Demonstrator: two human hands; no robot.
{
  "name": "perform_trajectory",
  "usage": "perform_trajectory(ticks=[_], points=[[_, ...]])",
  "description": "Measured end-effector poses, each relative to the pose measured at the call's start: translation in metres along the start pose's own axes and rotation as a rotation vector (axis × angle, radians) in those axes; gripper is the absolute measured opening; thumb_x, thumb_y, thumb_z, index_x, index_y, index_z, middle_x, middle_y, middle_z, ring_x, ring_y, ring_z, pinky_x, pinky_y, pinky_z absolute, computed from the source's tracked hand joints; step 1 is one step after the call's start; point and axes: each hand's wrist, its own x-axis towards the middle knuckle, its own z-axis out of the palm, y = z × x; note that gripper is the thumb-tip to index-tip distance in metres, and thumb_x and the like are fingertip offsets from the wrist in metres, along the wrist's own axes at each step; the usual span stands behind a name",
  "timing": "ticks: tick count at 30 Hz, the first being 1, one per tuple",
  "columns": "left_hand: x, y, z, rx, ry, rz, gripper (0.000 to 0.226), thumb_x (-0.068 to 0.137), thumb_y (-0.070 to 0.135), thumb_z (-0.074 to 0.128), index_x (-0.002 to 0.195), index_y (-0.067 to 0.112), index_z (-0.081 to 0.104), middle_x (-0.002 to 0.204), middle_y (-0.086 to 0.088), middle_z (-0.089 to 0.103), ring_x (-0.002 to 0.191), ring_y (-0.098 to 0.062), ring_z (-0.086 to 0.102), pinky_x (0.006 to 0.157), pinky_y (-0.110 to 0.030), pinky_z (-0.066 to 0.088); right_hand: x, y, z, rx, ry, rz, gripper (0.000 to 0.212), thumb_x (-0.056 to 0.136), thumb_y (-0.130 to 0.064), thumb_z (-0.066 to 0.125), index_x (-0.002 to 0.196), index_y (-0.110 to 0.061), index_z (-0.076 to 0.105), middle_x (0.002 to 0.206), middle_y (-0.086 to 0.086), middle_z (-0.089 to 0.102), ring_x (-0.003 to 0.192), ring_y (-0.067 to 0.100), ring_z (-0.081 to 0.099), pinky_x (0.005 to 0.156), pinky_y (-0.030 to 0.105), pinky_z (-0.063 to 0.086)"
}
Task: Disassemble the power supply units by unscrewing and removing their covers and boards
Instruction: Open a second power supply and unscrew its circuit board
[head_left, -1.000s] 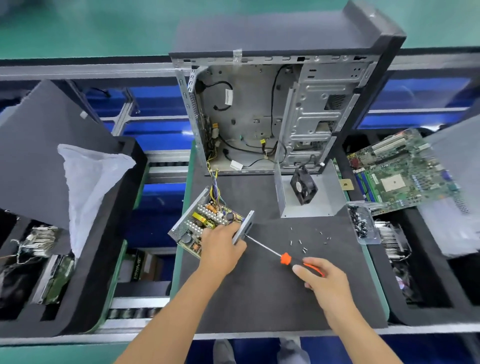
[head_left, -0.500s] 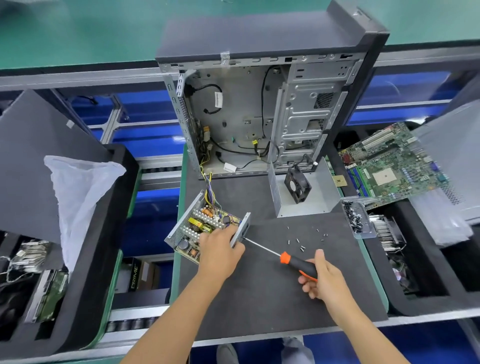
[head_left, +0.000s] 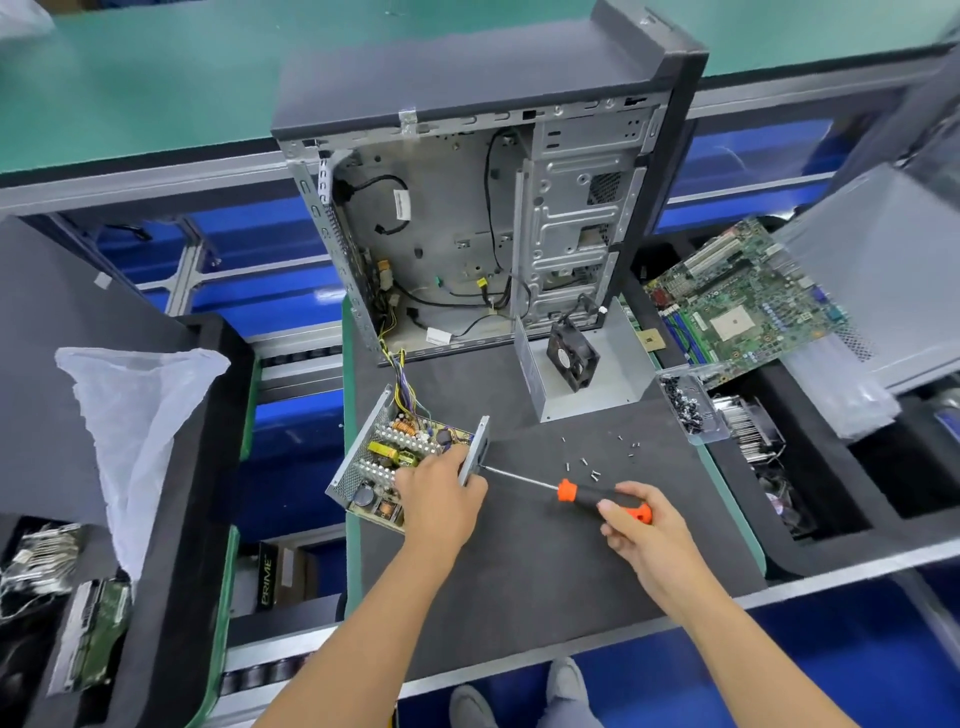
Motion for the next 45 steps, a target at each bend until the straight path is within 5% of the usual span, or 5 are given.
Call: perform_trajectory(ticks=[7,15,21,29,45], points=[[0.004,0.024,0.009,-0.018,0.04,-0.059,0.012,0.09,0.02,0.055,0.097,0.02,0.065,0.07,-0.003,0.063,0.07,-0.028,0.054,0.085,-0.034,0.031,0.016,-0.024,-0.006,-0.266,0.048,0.238,0.063,0.095,-0.071,0.024,0.107,-0.021,0.06,0.077,0.02,0.073,0.042,0.018,0.05,0.04,0.022,0.038],[0.003,0.023,0.007,-0.074,0.04,-0.081,0.011,0.089,0.019,0.059,0.096,0.022,0.066,0.069,-0.001,0.063,0.071,-0.026,0.053,0.087,-0.036,0.033,0.026,-0.018,-0.021,-0.107,-0.063,-0.04,0.055,0.062,-0.057,0.082,0.107,-0.029,0.068,0.075,-0.002,0.062,0.065,0.014,0.054,0.06,0.026,0.045],[0.002,0.022,0.007,-0.144,0.06,-0.113,0.013,0.089,0.017,0.058,0.096,0.023,0.067,0.062,0.001,0.057,0.066,-0.004,0.036,0.08,-0.035,0.032,0.031,-0.019,-0.012,-0.162,-0.04,0.158,0.059,0.096,-0.067,0.034,0.104,-0.017,0.065,0.073,0.021,0.07,0.048,0.023,0.059,0.042,0.025,0.042],[0.002,0.023,0.007,-0.153,0.037,-0.152,0.022,0.09,0.018,0.055,0.106,0.026,0.067,0.065,0.006,0.052,0.071,-0.008,0.028,0.082,-0.044,0.043,0.027,-0.002,-0.016,0.013,-0.051,-0.029,0.029,0.091,-0.012,0.07,0.118,-0.017,0.062,0.077,0.003,0.064,0.068,0.018,0.064,0.065,0.031,0.049],[0.005,0.02,0.01,-0.077,0.049,-0.138,0.013,0.09,0.022,0.056,0.1,0.023,0.065,0.069,0.004,0.055,0.067,-0.002,0.032,0.08,-0.038,0.036,0.038,-0.018,-0.02,-0.179,-0.084,-0.029,0.014,0.096,-0.025,0.063,0.11,-0.027,0.065,0.072,0.002,0.061,0.062,0.015,0.053,0.056,0.027,0.044]])
